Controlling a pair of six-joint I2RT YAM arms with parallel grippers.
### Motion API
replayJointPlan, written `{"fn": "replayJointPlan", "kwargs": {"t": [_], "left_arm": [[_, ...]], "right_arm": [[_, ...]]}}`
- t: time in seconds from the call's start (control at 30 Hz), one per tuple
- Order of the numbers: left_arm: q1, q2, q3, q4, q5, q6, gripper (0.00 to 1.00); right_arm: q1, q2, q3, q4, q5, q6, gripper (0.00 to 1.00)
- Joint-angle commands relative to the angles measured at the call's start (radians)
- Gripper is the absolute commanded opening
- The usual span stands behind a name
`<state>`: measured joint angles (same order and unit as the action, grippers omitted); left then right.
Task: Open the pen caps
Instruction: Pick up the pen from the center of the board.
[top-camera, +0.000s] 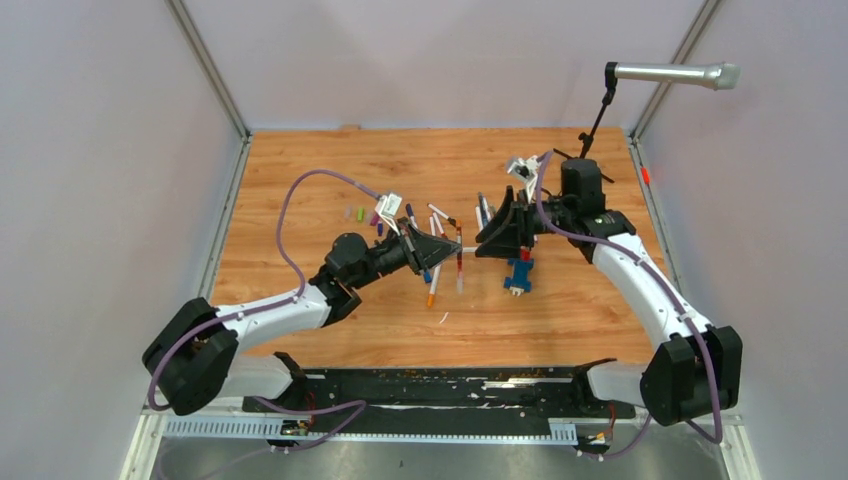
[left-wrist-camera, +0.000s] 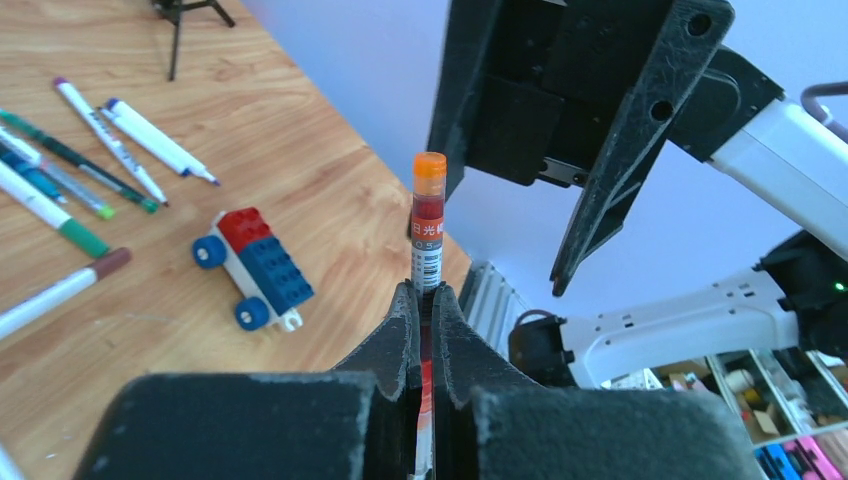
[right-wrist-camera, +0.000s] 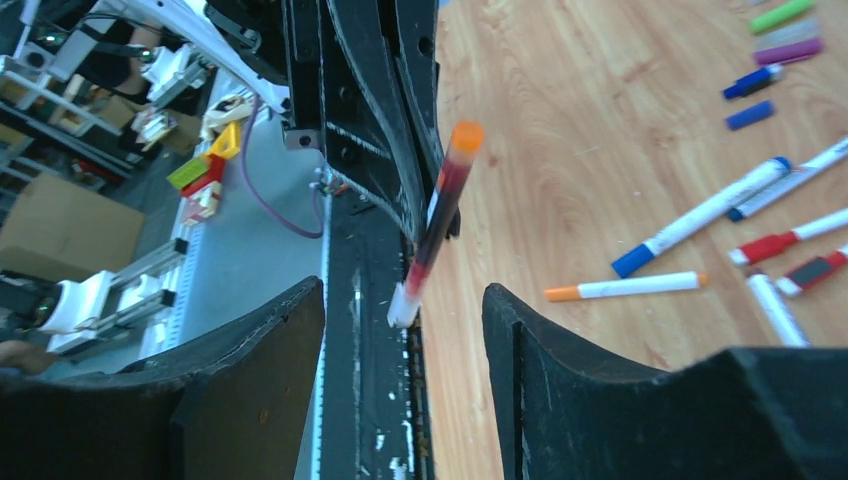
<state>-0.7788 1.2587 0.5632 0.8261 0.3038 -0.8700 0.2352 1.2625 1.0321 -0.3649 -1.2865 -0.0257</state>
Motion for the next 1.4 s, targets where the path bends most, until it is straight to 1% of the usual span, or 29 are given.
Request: {"fn": "replayJointPlan", "kwargs": {"t": [0.0, 0.13, 0.23, 0.3, 0.4, 0.47, 0.57, 0.73, 0.77, 0.83, 0.87, 0.97, 1.07, 1.13, 1.2, 1.23, 1.37], "left_arm": [[-0.033, 0.021, 0.045, 0.099, -0.003, -0.012, 0.00], [-0.048, 0.031, 0.049, 0.113, -0.011, -0.014, 0.00], [-0.058, 0.039, 0.056, 0.110, -0.014, -0.011, 0.00], [-0.062, 0.045, 0.059, 0.114, -0.015, -0.012, 0.00], [-0.067, 0.059, 0.061, 0.121, -0.020, -0.017, 0.00], [-0.071, 0.067, 0.065, 0.125, -0.022, -0.019, 0.00], [-0.075, 0.075, 0.074, 0.125, -0.022, -0.022, 0.00], [-0.082, 0.075, 0.078, 0.117, -0.028, -0.019, 0.00], [-0.081, 0.075, 0.078, 0.114, -0.029, -0.017, 0.00], [-0.082, 0.073, 0.078, 0.107, -0.029, -0.016, 0.02], [-0.083, 0.071, 0.079, 0.097, -0.029, -0.017, 0.06], [-0.082, 0.058, 0.079, 0.045, -0.014, -0.017, 0.31], [-0.082, 0.046, 0.055, 0.049, 0.014, -0.013, 0.58], [-0.082, 0.040, 0.035, 0.054, 0.035, -0.010, 0.71], [-0.083, 0.043, 0.020, 0.051, 0.051, -0.015, 0.79], [-0.083, 0.047, 0.013, 0.056, 0.060, -0.019, 0.80], [-0.086, 0.074, 0.004, 0.103, 0.090, -0.057, 0.80]], "right_arm": [[0.052, 0.030, 0.052, 0.072, -0.007, 0.128, 0.60], [0.056, 0.048, 0.069, 0.079, 0.005, 0.152, 0.60], [0.056, 0.052, 0.046, 0.138, 0.004, 0.213, 0.60], [0.058, 0.057, 0.033, 0.197, -0.006, 0.265, 0.58], [0.062, 0.063, 0.025, 0.227, -0.006, 0.300, 0.56], [0.066, 0.065, 0.016, 0.254, -0.008, 0.326, 0.53], [0.068, 0.071, 0.000, 0.311, -0.014, 0.380, 0.44], [0.069, 0.078, -0.015, 0.354, -0.014, 0.422, 0.25], [0.069, 0.078, -0.019, 0.357, -0.014, 0.427, 0.18], [0.069, 0.077, -0.025, 0.385, -0.015, 0.436, 0.01], [0.069, 0.075, -0.027, 0.391, -0.017, 0.437, 0.00], [0.067, 0.067, -0.024, 0.394, -0.022, 0.437, 0.00], [0.059, 0.049, -0.029, 0.400, -0.020, 0.438, 0.00], [0.053, 0.038, -0.039, 0.417, -0.015, 0.448, 0.00], [0.049, 0.030, -0.054, 0.435, -0.012, 0.460, 0.00], [0.049, 0.027, -0.060, 0.444, -0.012, 0.467, 0.00], [0.049, 0.028, -0.067, 0.464, -0.011, 0.483, 0.00]]}}
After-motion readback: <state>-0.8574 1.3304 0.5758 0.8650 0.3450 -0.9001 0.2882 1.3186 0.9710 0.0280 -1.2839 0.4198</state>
